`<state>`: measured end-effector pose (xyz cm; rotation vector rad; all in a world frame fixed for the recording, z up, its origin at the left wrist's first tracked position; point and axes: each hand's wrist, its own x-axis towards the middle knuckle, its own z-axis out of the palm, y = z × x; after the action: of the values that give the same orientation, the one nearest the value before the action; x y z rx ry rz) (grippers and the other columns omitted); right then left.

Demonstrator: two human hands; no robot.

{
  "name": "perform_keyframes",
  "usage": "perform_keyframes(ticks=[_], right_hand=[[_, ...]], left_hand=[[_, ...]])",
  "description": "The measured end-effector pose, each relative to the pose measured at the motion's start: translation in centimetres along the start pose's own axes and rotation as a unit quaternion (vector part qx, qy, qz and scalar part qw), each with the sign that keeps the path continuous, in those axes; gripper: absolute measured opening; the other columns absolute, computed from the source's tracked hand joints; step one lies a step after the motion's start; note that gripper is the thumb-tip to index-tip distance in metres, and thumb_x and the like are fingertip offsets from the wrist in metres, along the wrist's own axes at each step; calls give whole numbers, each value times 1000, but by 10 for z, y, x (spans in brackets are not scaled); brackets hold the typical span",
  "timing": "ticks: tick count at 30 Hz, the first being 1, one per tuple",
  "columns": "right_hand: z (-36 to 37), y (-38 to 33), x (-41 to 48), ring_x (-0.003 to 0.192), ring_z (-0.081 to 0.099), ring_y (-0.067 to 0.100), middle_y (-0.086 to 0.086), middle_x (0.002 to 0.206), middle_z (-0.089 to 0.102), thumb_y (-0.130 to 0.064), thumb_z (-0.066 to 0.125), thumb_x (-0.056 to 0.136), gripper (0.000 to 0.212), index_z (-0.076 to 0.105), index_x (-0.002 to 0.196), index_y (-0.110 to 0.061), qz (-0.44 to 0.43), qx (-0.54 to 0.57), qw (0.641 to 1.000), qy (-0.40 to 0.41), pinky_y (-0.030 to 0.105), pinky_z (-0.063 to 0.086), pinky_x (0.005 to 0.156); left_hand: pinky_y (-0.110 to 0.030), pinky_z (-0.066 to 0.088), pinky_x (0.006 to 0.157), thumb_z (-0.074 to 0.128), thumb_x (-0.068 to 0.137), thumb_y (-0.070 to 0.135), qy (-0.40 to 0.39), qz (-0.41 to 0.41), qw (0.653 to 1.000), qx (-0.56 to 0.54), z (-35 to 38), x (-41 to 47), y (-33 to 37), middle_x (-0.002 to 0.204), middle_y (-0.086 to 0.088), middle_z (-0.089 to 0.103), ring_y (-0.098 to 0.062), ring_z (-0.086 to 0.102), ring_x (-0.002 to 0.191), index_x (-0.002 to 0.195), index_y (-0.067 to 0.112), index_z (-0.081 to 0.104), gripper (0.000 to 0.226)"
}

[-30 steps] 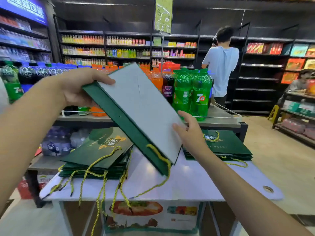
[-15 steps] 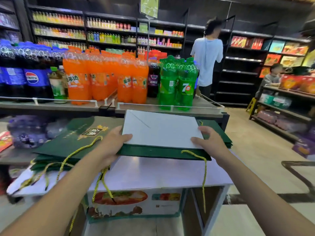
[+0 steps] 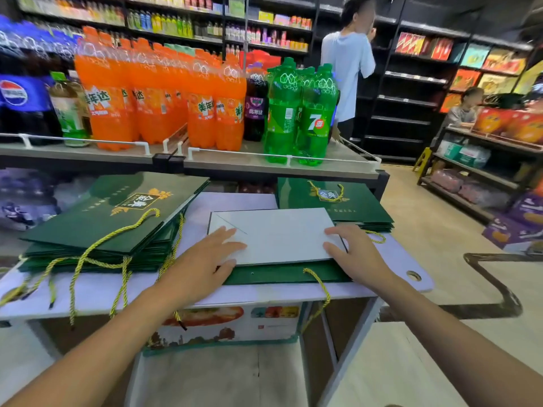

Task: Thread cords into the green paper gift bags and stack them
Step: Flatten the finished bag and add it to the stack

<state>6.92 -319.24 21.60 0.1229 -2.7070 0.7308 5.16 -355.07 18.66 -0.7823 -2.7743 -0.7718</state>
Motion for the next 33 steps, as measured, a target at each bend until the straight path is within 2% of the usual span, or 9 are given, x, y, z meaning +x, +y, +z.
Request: perform_keyframes(ticks=[3, 6, 10, 15, 20, 23, 26, 29, 33], right_hand=[[-15, 1, -15, 142, 40, 21, 0, 154, 46, -30, 61, 99, 37, 64, 136, -30, -92, -94, 991, 0, 38, 33, 114], [-31, -4, -37, 142, 41, 15, -5, 157, 44, -22, 58, 90, 49, 63, 137, -33, -195, -101, 972, -81, 40, 38, 114], [-24, -6, -60, 136, 51, 28, 8, 156, 46, -3, 58, 78, 67, 60, 142, -22, -362, -164, 906, -148, 37, 43, 105], [-2, 3, -65, 125, 58, 34, 13, 145, 56, -15, 61, 99, 32, 68, 130, -18, -407, -169, 895, -68, 42, 48, 99], [11, -12, -66, 113, 63, 32, 9, 122, 66, -23, 69, 99, 12, 74, 105, -14, -431, -164, 887, -25, 45, 49, 88], [12, -40, -60, 100, 64, 20, -4, 105, 69, -25, 63, 102, 11, 70, 98, -17, -406, -113, 906, -47, 43, 50, 86], [9, -72, -54, 85, 63, 15, -10, 89, 65, -19, 56, 102, 8, 58, 109, -23, -266, 58, 955, -118, 44, 52, 77], [0, -104, -36, 68, 56, 16, -1, 74, 58, -15, 58, 97, 22, 62, 117, -22, -148, 187, 942, -238, 40, 48, 67], [-17, -135, -2, 61, 44, 15, 3, 68, 47, -23, 66, 92, 22, 74, 112, -19, -95, 284, 912, -279, 28, 42, 62]], left_hand=[[-23, 23, 119, 44, 108, 39, -30, -8, 999, -8, 1, -3, -1, 161, 26, 29, 8, 13, 150, 145, 50, 49, 39], [-27, 27, 120, 42, 108, 41, -33, -8, 999, 13, 3, -3, -1, 162, 25, 30, 4, 17, 151, 145, 51, 48, 39], [-31, 28, 121, 42, 108, 40, -42, -14, 999, 5, 4, -3, 0, 162, 24, 30, 1, 18, 152, 146, 49, 48, 39], [-30, 25, 121, 41, 109, 39, -44, -6, 999, -1, 5, -2, -2, 162, 21, 31, -1, 19, 152, 147, 47, 48, 40], [-34, 28, 122, 41, 108, 40, -45, -2, 999, 6, 8, -1, -8, 163, 21, 30, -1, 19, 153, 147, 49, 47, 40], [-34, 29, 122, 41, 108, 40, -40, 0, 999, 4, 9, -1, -9, 163, 21, 31, -1, 19, 153, 147, 49, 47, 40], [-34, 28, 122, 41, 108, 40, -41, 1, 999, 11, 9, -1, -8, 163, 20, 31, -2, 20, 153, 147, 49, 47, 40], [-31, 29, 119, 40, 108, 42, -38, 3, 999, 30, 11, 1, -9, 163, 20, 32, -2, 21, 153, 147, 49, 47, 40], [-33, 30, 121, 42, 107, 44, -24, 16, 999, 28, 11, 2, -11, 159, 16, 41, -6, 30, 149, 144, 48, 53, 39]])
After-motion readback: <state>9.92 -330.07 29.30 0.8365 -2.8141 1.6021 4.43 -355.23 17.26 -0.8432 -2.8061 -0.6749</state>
